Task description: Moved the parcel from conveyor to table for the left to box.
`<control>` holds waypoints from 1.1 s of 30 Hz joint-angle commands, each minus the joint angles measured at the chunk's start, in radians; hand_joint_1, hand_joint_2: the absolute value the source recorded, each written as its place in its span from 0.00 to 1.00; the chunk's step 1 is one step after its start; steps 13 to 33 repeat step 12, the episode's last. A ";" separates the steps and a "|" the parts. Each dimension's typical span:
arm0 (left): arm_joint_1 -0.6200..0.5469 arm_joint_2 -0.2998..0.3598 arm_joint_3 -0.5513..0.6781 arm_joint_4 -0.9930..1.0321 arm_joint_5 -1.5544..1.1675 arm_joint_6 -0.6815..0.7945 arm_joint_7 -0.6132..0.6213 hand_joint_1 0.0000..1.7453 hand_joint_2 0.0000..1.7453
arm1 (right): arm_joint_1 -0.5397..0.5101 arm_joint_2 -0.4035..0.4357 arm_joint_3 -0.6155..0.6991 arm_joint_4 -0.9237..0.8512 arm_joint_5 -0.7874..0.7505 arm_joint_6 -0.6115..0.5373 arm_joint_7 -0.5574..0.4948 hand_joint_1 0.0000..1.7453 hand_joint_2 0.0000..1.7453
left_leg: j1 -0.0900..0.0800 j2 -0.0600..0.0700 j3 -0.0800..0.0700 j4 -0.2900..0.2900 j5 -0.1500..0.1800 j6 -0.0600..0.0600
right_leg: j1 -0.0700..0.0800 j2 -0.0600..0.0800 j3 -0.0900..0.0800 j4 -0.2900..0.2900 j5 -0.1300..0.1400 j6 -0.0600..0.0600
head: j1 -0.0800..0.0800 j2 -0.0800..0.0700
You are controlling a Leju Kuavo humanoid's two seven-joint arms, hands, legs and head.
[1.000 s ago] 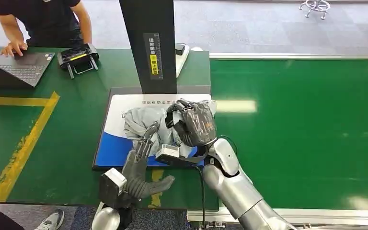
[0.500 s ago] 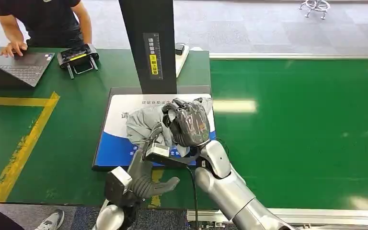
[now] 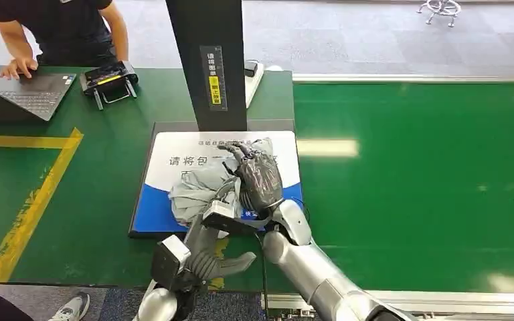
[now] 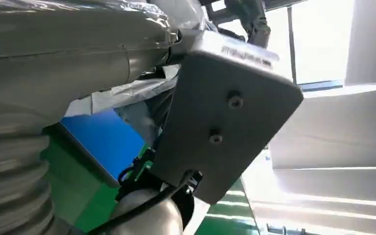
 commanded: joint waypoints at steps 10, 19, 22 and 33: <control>0.000 0.063 -0.052 -0.021 -0.012 0.039 0.000 0.00 1.00 | 0.024 0.059 -0.266 -0.045 -0.043 -0.034 -0.118 0.00 1.00 | 0.000 0.001 0.000 0.000 0.000 0.000 | 0.000 0.000 0.000 0.000 0.000 -0.002 | 0.000 0.000; 0.000 0.063 -0.052 -0.022 -0.012 0.042 0.000 0.00 1.00 | 0.026 0.065 -0.288 -0.045 -0.051 -0.034 -0.134 0.00 1.00 | 0.001 0.001 0.002 -0.003 0.002 0.000 | 0.001 0.000 0.002 -0.002 0.002 -0.005 | 0.000 0.000; 0.000 0.063 -0.052 -0.022 -0.012 0.042 0.000 0.00 1.00 | 0.026 0.065 -0.288 -0.045 -0.051 -0.034 -0.134 0.00 1.00 | 0.001 0.001 0.002 -0.003 0.002 0.000 | 0.001 0.000 0.002 -0.002 0.002 -0.005 | 0.000 0.000; 0.000 0.063 -0.052 -0.022 -0.012 0.042 0.000 0.00 1.00 | 0.026 0.065 -0.288 -0.045 -0.051 -0.034 -0.134 0.00 1.00 | 0.001 0.001 0.002 -0.003 0.002 0.000 | 0.001 0.000 0.002 -0.002 0.002 -0.005 | 0.000 0.000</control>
